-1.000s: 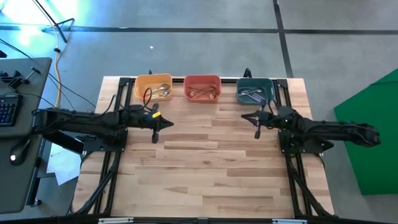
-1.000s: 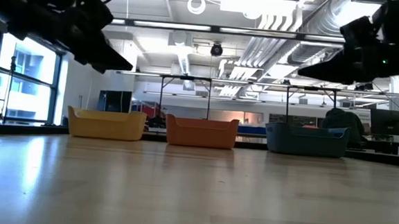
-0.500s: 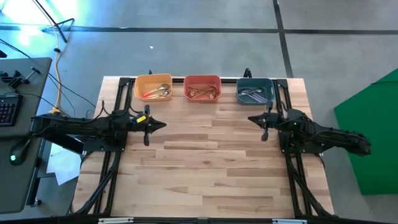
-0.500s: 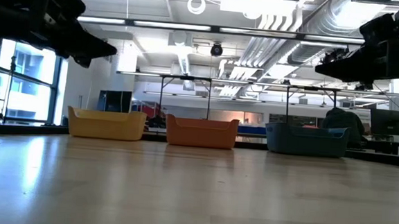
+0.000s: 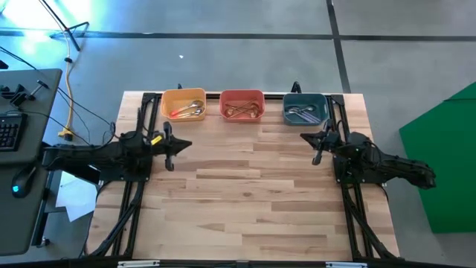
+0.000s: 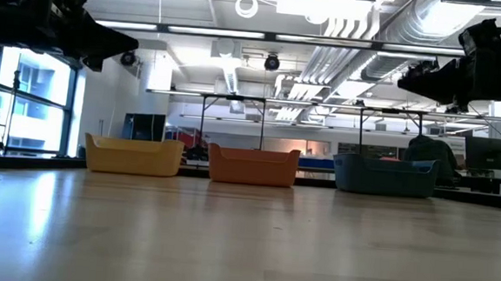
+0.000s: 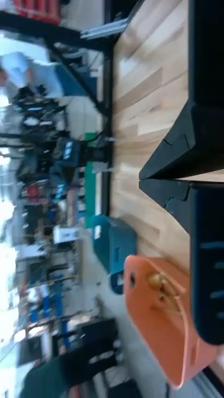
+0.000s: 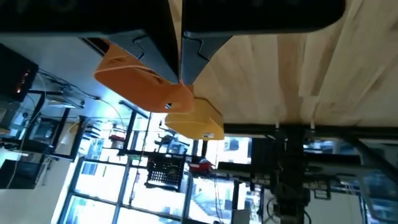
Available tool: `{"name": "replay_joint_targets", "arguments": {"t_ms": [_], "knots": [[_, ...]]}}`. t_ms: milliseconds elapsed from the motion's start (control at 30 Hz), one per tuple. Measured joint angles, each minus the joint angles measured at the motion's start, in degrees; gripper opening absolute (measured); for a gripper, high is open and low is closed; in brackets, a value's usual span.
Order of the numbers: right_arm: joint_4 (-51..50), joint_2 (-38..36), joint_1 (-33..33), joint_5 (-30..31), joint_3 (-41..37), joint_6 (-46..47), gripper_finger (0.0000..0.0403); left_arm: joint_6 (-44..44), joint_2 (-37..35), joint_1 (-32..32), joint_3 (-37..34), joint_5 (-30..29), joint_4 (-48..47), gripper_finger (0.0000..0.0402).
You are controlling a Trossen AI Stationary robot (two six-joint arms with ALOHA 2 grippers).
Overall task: Sort silverware by color (type)
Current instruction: Return to Home Position
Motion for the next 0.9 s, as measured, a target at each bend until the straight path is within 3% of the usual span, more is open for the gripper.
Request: {"name": "replay_joint_targets", "arguments": {"t_ms": [67, 233, 433, 533, 733, 900], "knots": [[0.24, -0.30, 0.41, -0.37, 0.00, 0.66, 0.0000, 0.02, -1.51, 0.00, -2.49, -1.40, 4.47, 0.0000], [0.24, -0.37, 1.21, -0.83, -0.02, 1.02, 0.0000, 0.31, -3.22, 0.07, -3.27, -2.57, 5.15, 0.0000], [0.94, -0.37, 1.12, 2.22, -0.02, 0.83, 0.0000, 1.44, -3.86, 0.07, -3.29, -3.77, 2.49, 0.0000], [0.66, -0.35, 1.01, 3.77, -0.04, 1.12, 0.0000, 0.45, -4.46, 0.04, -3.29, -7.36, 1.53, 0.0001], [0.68, 0.11, 0.96, 4.24, -0.04, 2.32, 0.0000, -1.93, -12.12, 0.02, -3.29, -9.34, -8.95, 0.0013], [1.11, 0.08, 0.94, 6.93, -0.07, 2.37, 0.0000, 0.46, -15.61, 0.13, -3.24, -11.47, -9.70, 0.0021]]}}
